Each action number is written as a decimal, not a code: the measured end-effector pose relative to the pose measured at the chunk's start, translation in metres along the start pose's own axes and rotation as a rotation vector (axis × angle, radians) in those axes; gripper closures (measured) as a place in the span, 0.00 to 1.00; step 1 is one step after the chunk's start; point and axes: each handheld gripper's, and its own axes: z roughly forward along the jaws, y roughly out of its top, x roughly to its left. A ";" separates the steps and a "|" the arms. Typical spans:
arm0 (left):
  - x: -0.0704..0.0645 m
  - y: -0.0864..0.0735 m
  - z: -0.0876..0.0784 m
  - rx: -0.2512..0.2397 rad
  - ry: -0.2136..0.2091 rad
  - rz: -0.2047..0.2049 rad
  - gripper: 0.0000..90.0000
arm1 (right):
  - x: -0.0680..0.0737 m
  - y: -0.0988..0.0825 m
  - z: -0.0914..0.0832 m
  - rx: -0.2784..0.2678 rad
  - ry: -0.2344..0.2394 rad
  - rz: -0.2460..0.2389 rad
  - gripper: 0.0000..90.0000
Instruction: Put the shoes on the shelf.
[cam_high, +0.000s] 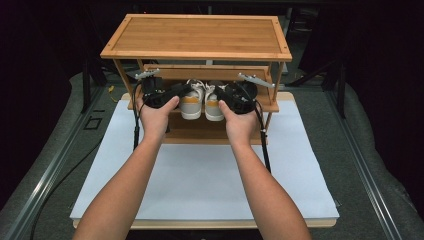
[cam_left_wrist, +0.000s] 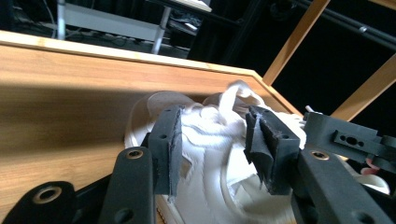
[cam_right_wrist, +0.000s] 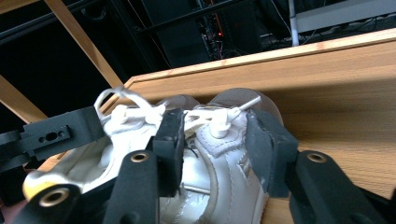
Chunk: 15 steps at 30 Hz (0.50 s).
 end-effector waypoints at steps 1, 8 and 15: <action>0.001 0.000 0.000 0.005 -0.004 -0.002 0.61 | 0.000 0.000 -0.001 0.012 0.000 0.001 0.61; 0.002 0.002 -0.005 -0.011 -0.006 -0.007 0.59 | 0.000 0.002 -0.001 -0.021 0.008 0.007 0.62; 0.005 0.005 -0.015 -0.012 0.011 0.006 0.60 | -0.003 0.007 -0.009 -0.018 0.007 -0.002 0.63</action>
